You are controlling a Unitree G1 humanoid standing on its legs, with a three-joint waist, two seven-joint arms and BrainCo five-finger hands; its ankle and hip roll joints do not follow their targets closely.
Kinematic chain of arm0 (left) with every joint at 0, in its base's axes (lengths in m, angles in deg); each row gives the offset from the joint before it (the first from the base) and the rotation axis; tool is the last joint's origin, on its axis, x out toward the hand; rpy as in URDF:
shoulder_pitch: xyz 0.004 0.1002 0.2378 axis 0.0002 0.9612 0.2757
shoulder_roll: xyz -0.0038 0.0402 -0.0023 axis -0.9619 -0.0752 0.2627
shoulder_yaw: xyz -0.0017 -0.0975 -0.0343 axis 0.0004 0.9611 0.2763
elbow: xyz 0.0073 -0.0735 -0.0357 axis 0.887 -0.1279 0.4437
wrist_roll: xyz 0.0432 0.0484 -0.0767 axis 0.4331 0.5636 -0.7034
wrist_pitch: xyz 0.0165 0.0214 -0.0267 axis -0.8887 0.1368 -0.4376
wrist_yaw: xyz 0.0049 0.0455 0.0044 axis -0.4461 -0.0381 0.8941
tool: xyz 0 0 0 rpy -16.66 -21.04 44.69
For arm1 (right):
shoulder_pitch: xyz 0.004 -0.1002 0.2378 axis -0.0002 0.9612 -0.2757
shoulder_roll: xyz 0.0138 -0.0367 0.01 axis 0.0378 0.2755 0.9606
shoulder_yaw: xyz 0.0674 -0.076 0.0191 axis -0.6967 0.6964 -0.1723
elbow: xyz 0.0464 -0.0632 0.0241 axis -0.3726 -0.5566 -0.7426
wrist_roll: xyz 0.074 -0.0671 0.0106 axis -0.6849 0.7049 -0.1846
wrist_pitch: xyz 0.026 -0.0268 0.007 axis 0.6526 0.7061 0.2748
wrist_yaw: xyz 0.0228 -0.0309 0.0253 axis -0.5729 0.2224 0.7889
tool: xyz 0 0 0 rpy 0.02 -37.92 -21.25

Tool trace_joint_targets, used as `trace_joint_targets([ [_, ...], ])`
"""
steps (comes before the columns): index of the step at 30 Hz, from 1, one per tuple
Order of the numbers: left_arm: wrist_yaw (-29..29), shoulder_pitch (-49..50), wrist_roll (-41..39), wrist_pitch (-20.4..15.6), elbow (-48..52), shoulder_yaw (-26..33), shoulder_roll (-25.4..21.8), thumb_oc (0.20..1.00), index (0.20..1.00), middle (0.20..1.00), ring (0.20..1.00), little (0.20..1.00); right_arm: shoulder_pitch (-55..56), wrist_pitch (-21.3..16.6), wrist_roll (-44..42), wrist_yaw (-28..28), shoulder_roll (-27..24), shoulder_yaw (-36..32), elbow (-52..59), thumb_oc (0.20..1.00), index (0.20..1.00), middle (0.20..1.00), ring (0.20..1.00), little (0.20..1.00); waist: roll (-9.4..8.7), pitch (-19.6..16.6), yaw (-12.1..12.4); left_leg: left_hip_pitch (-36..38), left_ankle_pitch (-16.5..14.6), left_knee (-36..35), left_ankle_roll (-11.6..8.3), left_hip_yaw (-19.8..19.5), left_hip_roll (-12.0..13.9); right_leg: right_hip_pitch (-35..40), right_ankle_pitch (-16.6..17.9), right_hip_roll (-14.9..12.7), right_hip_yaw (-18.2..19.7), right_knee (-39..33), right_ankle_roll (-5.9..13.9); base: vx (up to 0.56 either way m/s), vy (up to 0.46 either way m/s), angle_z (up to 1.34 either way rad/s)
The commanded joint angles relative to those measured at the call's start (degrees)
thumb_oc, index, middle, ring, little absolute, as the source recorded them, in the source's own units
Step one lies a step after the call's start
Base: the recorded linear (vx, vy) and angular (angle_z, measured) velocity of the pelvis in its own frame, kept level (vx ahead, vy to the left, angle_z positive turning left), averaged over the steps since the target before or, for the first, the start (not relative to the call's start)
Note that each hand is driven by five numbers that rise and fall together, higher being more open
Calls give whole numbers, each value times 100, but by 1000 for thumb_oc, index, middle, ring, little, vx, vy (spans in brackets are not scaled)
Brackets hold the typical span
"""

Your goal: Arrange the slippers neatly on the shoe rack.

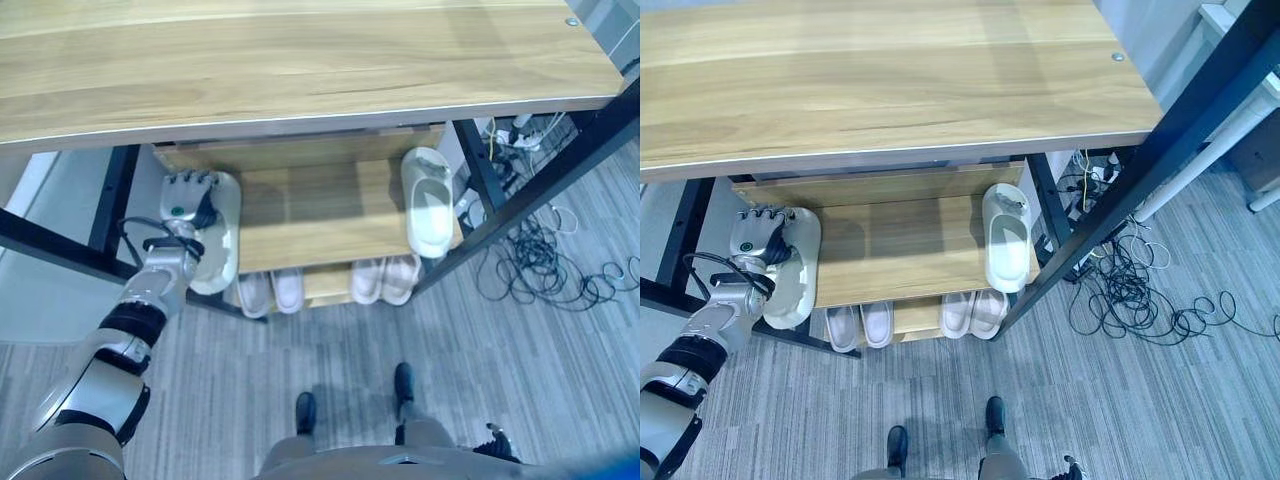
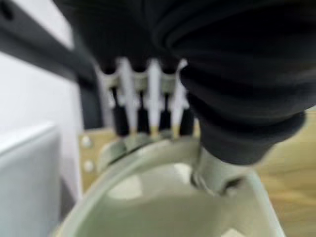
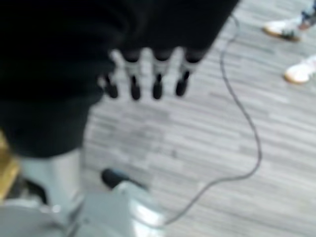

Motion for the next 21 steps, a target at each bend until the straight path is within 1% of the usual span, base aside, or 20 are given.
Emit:
trace_joint_targets([
  [1, 166, -438, -161, -172, 130, 385, -28, 200, 200, 200, 200, 200, -114, 4, 57, -53, -33, 46, -3, 1000, 1000, 1000, 1000, 1000, 290, 83, -20, -296, 198, 41, -112, -266, -145, 605, -452, -99, -93, 39, 591, 0, 0, 0],
  [2, 247, -344, -200, -177, 298, 458, 92, 200, 200, 200, 200, 200, -155, 35, 77, -72, -19, 30, 3, 1000, 1000, 1000, 1000, 1000, 304, 79, -16, -290, 201, 41, -116, -264, -142, 607, -459, -108, -83, 39, 587, 0, 0, 0],
  [5, 393, -438, -174, -184, 291, 370, 293, 200, 200, 200, 200, 200, -308, 54, -7, -247, -277, -213, 17, 1000, 1000, 1000, 1000, 1000, 328, 104, -42, -307, 216, 41, -127, -260, -138, 582, -448, -101, -66, 39, 582, 0, 0, 0],
  [8, 386, -667, -63, -171, 229, 112, 370, 200, 200, 200, 200, 200, -339, 56, -49, -383, -436, -319, -1, 1000, 1000, 1000, 1000, 1000, 355, 109, -77, -362, 232, 41, -133, -222, -120, 510, -424, -100, -37, 39, 585, -4, -11, 1],
  [11, 396, -822, -33, -218, 253, -17, 386, 200, 200, 200, 200, 200, -339, 56, -45, -460, -526, -379, -35, 1000, 1000, 1000, 1000, 1000, 379, 117, -111, -403, 240, 41, -133, -196, -118, 456, -409, -100, -13, 39, 587, 0, 0, 0],
  [17, 520, -1172, 54, -233, 189, -290, 480, 200, 200, 200, 200, 200, -308, 46, -182, -517, -546, -477, -239, 1000, 1000, 1000, 1000, 1000, 446, 187, -190, -518, 259, 41, -130, -133, -124, 289, -358, -97, 71, 39, 579, -4, -8, -8],
  [21, 702, -1545, 56, -184, 100, -454, 608, 200, 200, 200, 200, 200, -355, 11, -234, -549, -525, -379, -276, 1000, 1000, 1000, 1000, 1000, 506, 307, -256, -644, 298, 41, -136, -91, -138, 142, -310, -98, 123, 39, 568, -7, -11, -4],
])
